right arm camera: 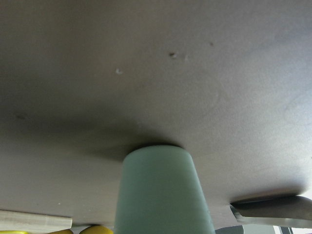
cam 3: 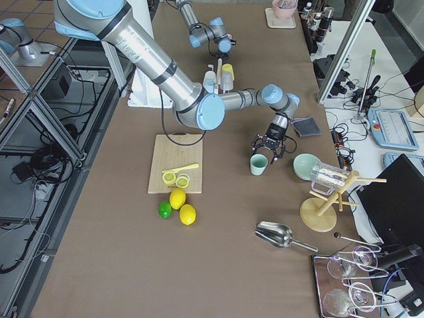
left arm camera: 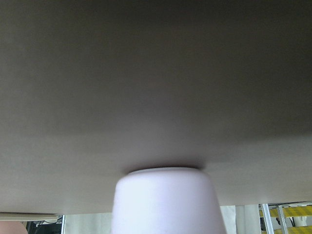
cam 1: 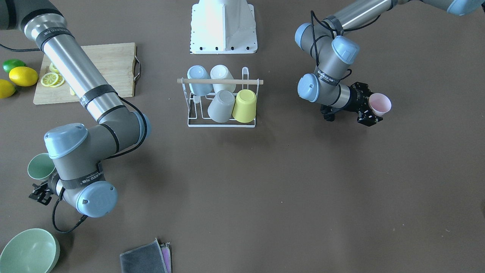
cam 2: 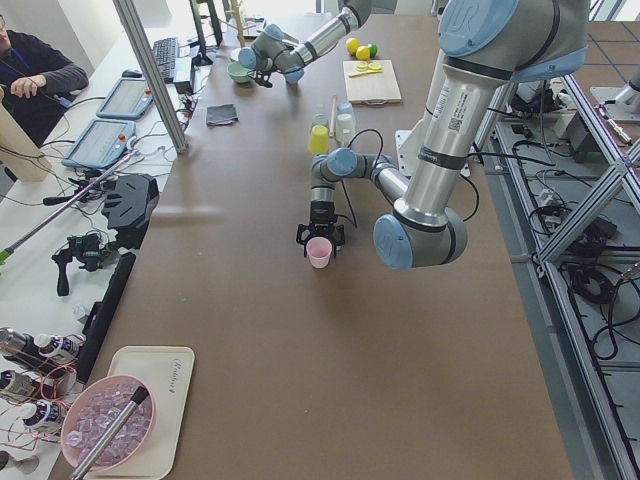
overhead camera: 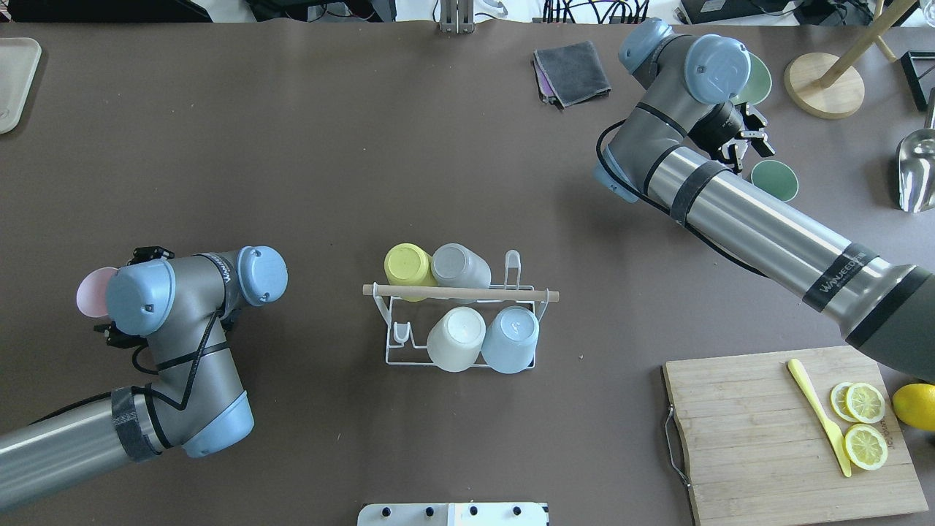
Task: Place cup on cup holder
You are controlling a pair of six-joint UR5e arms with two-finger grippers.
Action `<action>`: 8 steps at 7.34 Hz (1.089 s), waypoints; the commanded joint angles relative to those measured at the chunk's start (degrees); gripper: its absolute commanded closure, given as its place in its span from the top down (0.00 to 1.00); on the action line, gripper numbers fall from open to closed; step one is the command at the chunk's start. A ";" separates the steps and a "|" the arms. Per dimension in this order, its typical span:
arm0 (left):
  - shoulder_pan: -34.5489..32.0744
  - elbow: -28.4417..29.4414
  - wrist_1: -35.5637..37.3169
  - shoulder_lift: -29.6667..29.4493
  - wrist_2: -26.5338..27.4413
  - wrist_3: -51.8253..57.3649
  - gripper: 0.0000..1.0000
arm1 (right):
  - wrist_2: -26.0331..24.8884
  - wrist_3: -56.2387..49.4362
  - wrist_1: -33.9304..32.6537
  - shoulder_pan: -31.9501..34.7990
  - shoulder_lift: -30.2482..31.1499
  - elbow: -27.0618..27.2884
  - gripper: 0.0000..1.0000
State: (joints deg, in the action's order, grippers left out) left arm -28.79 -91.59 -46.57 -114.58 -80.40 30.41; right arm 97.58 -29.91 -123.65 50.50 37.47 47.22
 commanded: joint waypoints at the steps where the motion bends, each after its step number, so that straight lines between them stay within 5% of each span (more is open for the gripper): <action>1: -0.13 -0.17 -2.20 1.72 -0.02 0.17 0.98 | 0.07 -2.25 0.77 -0.14 0.32 -1.25 1.00; 8: -0.39 -0.61 -3.08 2.17 -0.02 0.09 0.98 | -0.02 -3.84 1.57 -0.84 0.32 -3.10 1.00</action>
State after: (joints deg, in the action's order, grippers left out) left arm -29.17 -92.19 -49.03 -112.49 -80.42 30.50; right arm 97.56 -33.72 -122.08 49.77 37.79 44.24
